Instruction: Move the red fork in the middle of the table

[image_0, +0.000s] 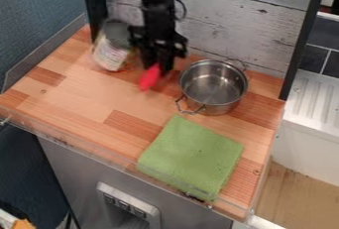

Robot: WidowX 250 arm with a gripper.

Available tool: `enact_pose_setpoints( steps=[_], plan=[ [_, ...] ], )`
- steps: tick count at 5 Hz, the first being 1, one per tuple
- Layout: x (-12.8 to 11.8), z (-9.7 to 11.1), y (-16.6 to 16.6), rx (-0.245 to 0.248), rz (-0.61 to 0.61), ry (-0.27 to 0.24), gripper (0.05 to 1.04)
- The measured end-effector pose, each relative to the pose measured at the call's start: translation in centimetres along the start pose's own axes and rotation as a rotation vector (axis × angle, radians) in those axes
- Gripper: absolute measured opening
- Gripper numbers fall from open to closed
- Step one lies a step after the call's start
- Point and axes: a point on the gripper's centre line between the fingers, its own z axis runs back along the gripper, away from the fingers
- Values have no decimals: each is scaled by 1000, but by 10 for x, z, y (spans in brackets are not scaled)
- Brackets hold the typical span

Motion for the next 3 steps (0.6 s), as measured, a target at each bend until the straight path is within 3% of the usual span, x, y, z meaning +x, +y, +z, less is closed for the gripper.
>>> enact_pose_setpoints(
  steps=[1, 2, 3],
  plan=[
    [-18, -9, -8, 6, 6, 42, 367],
    [-35, -2, -6, 24, 52, 23, 367],
    [-37, 5, -2, 29, 66, -2, 436]
  ],
)
